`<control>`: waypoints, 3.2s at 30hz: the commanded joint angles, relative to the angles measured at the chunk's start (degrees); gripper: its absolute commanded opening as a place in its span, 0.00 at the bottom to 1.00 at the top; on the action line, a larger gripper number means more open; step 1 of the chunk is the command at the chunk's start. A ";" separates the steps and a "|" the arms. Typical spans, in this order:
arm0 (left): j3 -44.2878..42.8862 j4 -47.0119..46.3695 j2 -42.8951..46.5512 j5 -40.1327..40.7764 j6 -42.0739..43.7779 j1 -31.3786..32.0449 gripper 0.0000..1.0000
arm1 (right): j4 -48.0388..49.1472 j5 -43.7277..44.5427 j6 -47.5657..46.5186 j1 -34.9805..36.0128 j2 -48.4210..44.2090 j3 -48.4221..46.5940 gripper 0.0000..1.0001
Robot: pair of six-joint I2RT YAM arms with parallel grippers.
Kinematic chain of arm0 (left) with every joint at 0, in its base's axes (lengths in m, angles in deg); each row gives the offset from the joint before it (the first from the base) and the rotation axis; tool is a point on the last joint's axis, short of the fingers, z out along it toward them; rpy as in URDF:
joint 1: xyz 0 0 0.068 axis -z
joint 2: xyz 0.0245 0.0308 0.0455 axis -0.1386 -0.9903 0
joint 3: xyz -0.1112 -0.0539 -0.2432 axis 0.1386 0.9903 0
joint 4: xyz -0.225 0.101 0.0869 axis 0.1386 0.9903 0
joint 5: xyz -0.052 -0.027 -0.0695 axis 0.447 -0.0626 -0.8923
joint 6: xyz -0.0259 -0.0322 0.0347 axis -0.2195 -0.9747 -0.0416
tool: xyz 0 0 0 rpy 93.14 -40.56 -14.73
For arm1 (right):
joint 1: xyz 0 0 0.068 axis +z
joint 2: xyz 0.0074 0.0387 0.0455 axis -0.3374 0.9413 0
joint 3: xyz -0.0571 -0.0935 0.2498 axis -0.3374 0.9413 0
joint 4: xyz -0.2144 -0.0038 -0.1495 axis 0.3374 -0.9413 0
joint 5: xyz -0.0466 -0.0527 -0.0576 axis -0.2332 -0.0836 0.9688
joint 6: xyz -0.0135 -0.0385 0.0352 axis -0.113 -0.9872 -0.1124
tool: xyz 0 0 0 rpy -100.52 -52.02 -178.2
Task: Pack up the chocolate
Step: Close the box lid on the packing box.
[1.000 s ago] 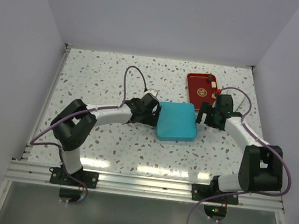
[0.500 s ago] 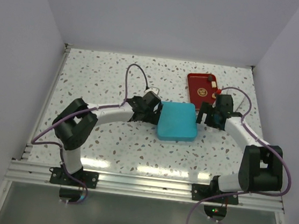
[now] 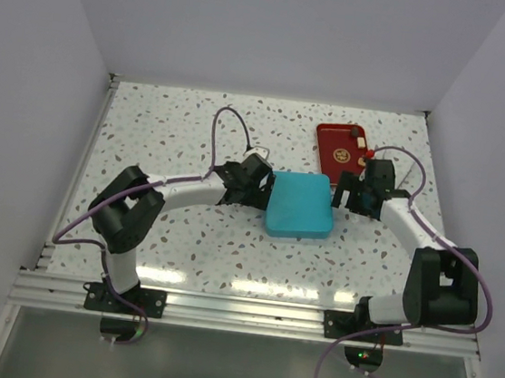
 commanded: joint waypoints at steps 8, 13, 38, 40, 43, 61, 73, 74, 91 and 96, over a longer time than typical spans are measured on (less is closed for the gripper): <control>-0.70 -6.55 2.07 -2.16 -0.68 1.06 1.00 | 2.03 -5.67 0.38 0.59 -0.88 -0.33 0.98; 0.18 -8.66 2.77 -3.91 -0.68 1.06 1.00 | 2.29 -7.07 0.55 0.59 -1.14 -0.33 0.98; -0.61 -12.09 2.60 -5.24 -0.68 1.06 1.00 | 2.82 -7.43 0.90 0.59 -1.58 -2.00 0.98; -0.87 -12.09 2.60 -5.06 -0.59 1.06 1.00 | 2.73 -7.43 0.91 0.59 -1.67 -2.26 0.98; -1.31 -11.83 2.60 -4.97 -0.50 1.06 1.00 | 2.56 -7.34 0.99 0.59 -1.93 -2.70 0.98; -2.01 -10.95 1.55 -4.01 -0.24 1.06 1.00 | 2.91 -7.60 1.08 0.59 -1.40 -3.06 0.98; -0.88 -7.25 1.72 -0.32 -1.12 0.97 1.00 | 1.68 -7.25 0.73 0.59 -3.42 -3.49 0.98; -0.26 -7.69 2.16 -0.14 -1.47 0.89 1.00 | 1.42 -7.17 0.82 0.59 -4.30 -3.41 0.98; 7.30 -18.14 9.19 -8.83 -1.74 0.71 1.00 | 1.67 -13.66 2.22 0.59 -7.30 1.16 0.94; 10.90 -26.23 11.12 -15.51 -2.44 0.71 1.00 | 2.91 -17.00 2.93 0.51 -6.33 1.60 0.95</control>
